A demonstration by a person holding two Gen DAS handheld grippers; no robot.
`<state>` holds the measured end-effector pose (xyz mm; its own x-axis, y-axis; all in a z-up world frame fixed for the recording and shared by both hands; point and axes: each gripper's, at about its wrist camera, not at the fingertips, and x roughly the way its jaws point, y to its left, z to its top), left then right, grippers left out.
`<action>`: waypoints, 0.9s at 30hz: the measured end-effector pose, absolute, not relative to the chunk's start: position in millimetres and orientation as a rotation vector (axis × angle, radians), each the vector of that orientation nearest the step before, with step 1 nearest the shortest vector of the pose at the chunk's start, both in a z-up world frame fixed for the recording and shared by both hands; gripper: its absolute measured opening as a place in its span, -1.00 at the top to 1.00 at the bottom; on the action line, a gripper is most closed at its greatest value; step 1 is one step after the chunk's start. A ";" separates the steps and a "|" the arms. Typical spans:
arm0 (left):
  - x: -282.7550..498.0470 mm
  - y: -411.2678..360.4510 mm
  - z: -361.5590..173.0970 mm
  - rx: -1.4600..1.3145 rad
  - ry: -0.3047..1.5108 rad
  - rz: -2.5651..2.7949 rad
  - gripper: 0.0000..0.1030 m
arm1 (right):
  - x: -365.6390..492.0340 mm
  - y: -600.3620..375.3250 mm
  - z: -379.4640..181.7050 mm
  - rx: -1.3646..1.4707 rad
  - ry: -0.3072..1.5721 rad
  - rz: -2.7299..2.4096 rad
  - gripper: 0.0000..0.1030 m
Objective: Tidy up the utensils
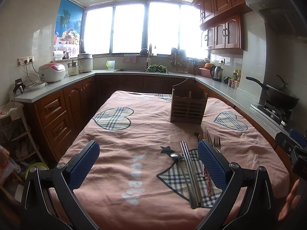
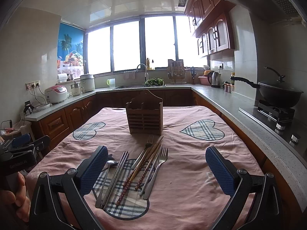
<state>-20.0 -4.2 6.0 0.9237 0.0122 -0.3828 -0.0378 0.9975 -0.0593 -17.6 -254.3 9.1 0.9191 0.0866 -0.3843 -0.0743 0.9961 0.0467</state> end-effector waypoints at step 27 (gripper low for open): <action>1.4 -4.6 -7.2 -0.073 0.474 -0.009 -1.00 | -3.9 -261.6 -0.1 0.058 0.439 0.100 -0.99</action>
<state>1.4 -4.6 -7.2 0.8900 -0.0259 -0.4553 -0.0082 0.9973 -0.0727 -3.9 -261.6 -0.1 0.9005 0.1095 -0.4209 -0.0846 0.9934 0.0776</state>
